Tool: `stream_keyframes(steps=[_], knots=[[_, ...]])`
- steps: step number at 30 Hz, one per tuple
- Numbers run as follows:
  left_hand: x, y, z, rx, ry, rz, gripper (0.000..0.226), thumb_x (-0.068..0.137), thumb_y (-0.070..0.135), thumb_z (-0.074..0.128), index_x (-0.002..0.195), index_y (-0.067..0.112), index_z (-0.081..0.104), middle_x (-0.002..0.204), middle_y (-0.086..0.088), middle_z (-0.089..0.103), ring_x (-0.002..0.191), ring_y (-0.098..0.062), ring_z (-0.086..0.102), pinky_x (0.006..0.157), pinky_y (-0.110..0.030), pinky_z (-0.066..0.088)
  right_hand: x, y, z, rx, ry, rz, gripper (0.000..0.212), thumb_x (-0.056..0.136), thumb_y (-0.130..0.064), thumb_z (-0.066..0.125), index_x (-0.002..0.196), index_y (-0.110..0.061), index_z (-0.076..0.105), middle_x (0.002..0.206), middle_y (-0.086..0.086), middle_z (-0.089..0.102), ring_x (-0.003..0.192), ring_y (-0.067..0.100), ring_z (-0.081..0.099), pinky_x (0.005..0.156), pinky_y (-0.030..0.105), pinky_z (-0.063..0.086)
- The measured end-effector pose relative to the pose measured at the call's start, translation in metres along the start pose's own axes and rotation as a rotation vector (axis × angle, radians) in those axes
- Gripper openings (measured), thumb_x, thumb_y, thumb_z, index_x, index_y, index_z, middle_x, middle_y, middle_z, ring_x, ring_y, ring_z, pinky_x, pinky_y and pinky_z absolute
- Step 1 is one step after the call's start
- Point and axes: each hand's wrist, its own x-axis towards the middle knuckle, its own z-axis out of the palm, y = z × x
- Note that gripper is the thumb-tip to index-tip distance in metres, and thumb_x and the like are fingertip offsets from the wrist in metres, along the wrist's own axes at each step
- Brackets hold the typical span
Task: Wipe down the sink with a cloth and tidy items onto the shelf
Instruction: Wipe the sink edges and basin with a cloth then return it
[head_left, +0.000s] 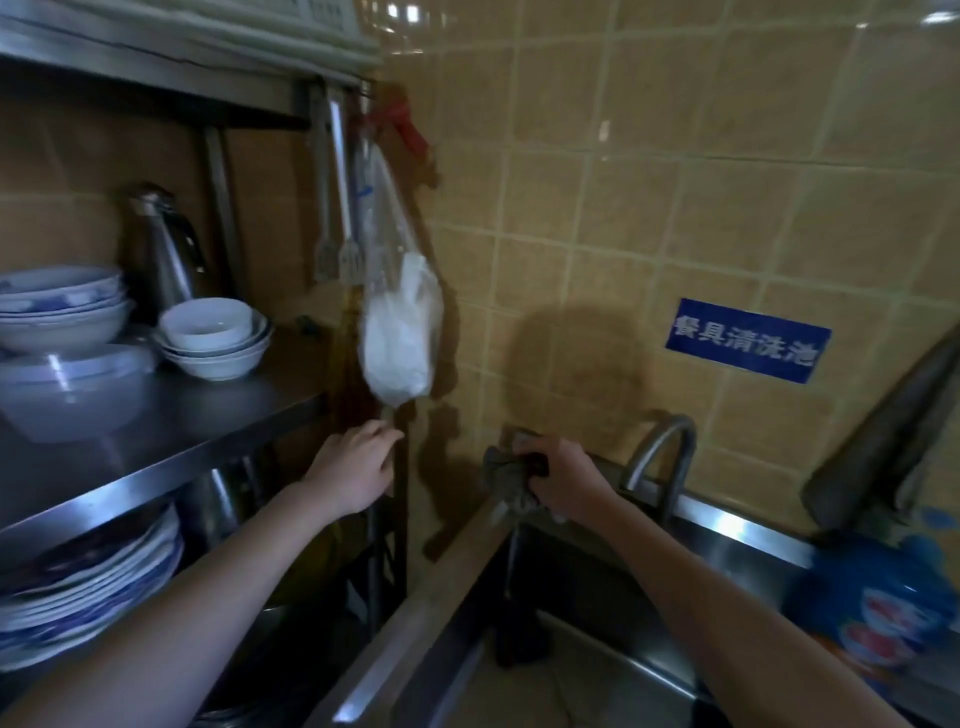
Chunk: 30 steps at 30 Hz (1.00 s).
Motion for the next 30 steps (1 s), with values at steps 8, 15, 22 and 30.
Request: stream_keyframes(steps=[8,15,22,30], knots=[[-0.033,-0.083,-0.029,0.102,0.085,-0.155,0.048,0.090,0.028,0.046,0.137,0.025,0.040,0.147,-0.001,0.035,0.129,-0.026,0.042,0.101,-0.041,0.036,0.050,-0.089,0.032,0.099,-0.076,-0.112,0.028,0.077,-0.001,0.053,0.091,-0.021,0.067,0.072,-0.007,0.066,0.056,-0.001,0.062,0.042,0.012,0.043],[-0.067,-0.154,-0.055,0.137,0.100,-0.276,0.048,0.088,0.025,0.048,0.135,0.024,0.041,0.142,-0.002,0.039,0.127,-0.026,0.043,0.101,-0.040,0.037,0.098,-0.167,0.053,0.036,-0.018,-0.324,0.034,0.083,-0.002,0.054,0.111,-0.017,0.065,0.103,0.005,0.062,0.089,0.019,0.062,0.070,0.026,0.052],[-0.093,-0.214,-0.066,0.182,0.116,-0.372,0.049,0.089,0.025,0.046,0.137,0.024,0.038,0.143,0.000,0.040,0.127,-0.023,0.043,0.100,-0.039,0.037,0.151,-0.231,0.085,-0.035,0.012,-0.395,0.042,0.084,-0.007,0.052,0.122,-0.025,0.060,0.121,0.003,0.053,0.079,0.017,0.057,0.066,0.022,0.044],[-0.102,-0.261,-0.053,0.113,0.095,-0.434,0.050,0.087,0.023,0.047,0.136,0.027,0.039,0.139,0.002,0.040,0.125,-0.023,0.044,0.102,-0.039,0.037,0.204,-0.272,0.143,0.040,0.009,-0.404,0.042,0.078,0.001,0.053,0.110,-0.022,0.067,0.116,0.006,0.055,0.105,0.025,0.059,0.087,0.031,0.052]])
